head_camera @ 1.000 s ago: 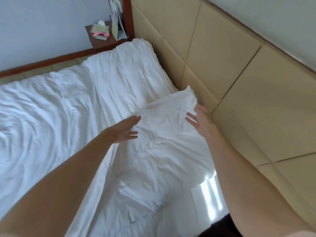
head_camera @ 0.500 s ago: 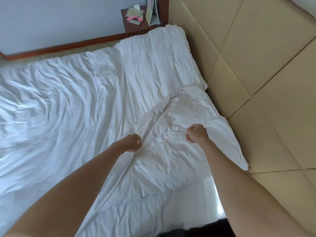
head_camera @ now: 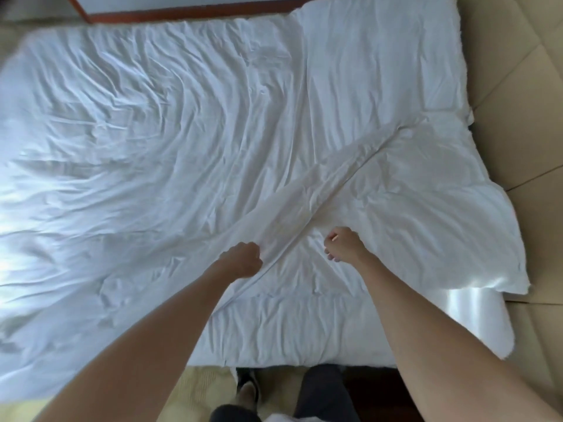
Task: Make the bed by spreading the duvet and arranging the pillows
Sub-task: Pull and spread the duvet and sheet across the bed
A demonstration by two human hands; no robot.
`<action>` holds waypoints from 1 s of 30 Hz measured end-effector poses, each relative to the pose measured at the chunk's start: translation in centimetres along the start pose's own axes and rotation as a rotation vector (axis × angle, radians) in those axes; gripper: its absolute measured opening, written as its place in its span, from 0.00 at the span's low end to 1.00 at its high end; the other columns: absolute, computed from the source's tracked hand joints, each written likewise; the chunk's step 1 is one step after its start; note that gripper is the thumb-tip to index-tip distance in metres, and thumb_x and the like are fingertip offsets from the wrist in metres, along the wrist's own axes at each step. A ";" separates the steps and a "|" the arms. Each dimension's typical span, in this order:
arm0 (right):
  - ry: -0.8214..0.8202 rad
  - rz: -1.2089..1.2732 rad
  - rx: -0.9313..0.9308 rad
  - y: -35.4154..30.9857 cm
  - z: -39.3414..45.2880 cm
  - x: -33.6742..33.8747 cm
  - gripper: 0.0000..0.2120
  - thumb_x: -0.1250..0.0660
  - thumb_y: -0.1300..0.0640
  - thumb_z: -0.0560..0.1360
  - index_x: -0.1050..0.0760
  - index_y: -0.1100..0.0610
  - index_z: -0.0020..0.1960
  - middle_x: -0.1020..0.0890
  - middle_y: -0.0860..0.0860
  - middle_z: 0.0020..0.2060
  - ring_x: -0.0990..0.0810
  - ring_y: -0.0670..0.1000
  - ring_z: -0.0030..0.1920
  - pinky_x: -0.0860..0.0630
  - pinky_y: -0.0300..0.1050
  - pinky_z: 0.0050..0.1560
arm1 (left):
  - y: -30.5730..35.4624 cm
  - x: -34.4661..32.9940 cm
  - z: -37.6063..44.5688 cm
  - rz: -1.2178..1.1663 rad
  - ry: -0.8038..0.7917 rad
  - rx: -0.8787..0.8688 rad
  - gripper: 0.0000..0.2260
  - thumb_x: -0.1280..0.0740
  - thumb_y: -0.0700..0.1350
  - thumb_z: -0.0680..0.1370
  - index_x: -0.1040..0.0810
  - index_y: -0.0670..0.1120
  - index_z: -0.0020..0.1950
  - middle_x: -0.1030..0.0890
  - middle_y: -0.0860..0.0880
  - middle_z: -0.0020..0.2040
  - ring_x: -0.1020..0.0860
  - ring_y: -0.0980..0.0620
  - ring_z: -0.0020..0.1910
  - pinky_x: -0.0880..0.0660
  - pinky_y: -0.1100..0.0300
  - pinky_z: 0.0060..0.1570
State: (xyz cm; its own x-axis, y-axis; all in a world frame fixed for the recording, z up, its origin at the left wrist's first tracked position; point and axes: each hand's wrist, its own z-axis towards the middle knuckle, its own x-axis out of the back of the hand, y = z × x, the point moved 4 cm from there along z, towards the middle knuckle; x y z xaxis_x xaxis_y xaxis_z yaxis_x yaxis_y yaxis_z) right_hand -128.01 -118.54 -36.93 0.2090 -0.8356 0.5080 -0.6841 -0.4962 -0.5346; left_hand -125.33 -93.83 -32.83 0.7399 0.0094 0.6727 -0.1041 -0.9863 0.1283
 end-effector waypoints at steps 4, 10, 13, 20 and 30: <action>-0.106 0.396 -0.200 0.0 -0.7 -12.2 0.02 0.36 0.60 0.77 0.26 0.55 0.47 0.18 0.55 0.42 0.20 0.51 0.36 0.19 0.46 0.41 | -7.5 -4.9 -1.4 -0.059 -0.037 0.040 0.11 0.41 0.48 0.80 0.24 0.48 0.60 0.24 0.45 0.61 0.24 0.43 0.60 0.30 0.53 0.57; -0.231 0.521 -0.258 -1.0 -1.9 -26.4 0.11 0.29 0.55 0.76 0.27 0.55 0.56 0.22 0.50 0.43 0.22 0.49 0.44 0.22 0.46 0.46 | -15.8 -10.2 -3.7 0.180 -0.085 -0.029 0.11 0.43 0.43 0.81 0.25 0.44 0.60 0.23 0.43 0.60 0.23 0.43 0.58 0.30 0.52 0.56; -0.182 0.791 -0.278 -3.4 -2.5 -29.5 0.17 0.30 0.55 0.77 0.28 0.58 0.63 0.21 0.55 0.50 0.20 0.52 0.46 0.21 0.49 0.48 | -19.0 -12.2 -4.4 0.185 -0.124 -0.052 0.11 0.44 0.43 0.81 0.26 0.44 0.60 0.24 0.43 0.61 0.23 0.42 0.59 0.30 0.52 0.55; 0.001 0.810 -0.088 -12.2 -3.8 -28.0 0.03 0.34 0.57 0.76 0.24 0.55 0.48 0.20 0.55 0.43 0.21 0.54 0.43 0.23 0.49 0.42 | -21.6 -13.3 -4.4 -0.109 -0.194 -0.071 0.19 0.43 0.46 0.81 0.34 0.46 0.72 0.31 0.45 0.71 0.28 0.43 0.67 0.30 0.49 0.61; 0.171 0.830 0.056 -23.2 -2.1 -25.0 0.06 0.38 0.64 0.76 0.25 0.56 0.43 0.20 0.55 0.42 0.20 0.50 0.36 0.19 0.47 0.36 | -27.3 -3.9 -3.2 -1.253 0.476 0.265 0.21 0.40 0.54 0.81 0.25 0.44 0.69 0.26 0.45 0.71 0.33 0.49 0.73 0.40 0.59 0.72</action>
State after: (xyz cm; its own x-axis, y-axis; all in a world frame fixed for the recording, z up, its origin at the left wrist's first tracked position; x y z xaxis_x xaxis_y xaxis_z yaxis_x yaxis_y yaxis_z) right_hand -118.89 -85.67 -35.79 -0.4571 -0.8890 0.0286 -0.5326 0.2478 -0.8093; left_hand -127.49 -66.40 -36.68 -0.0610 0.9144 0.4002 0.6298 -0.2758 0.7261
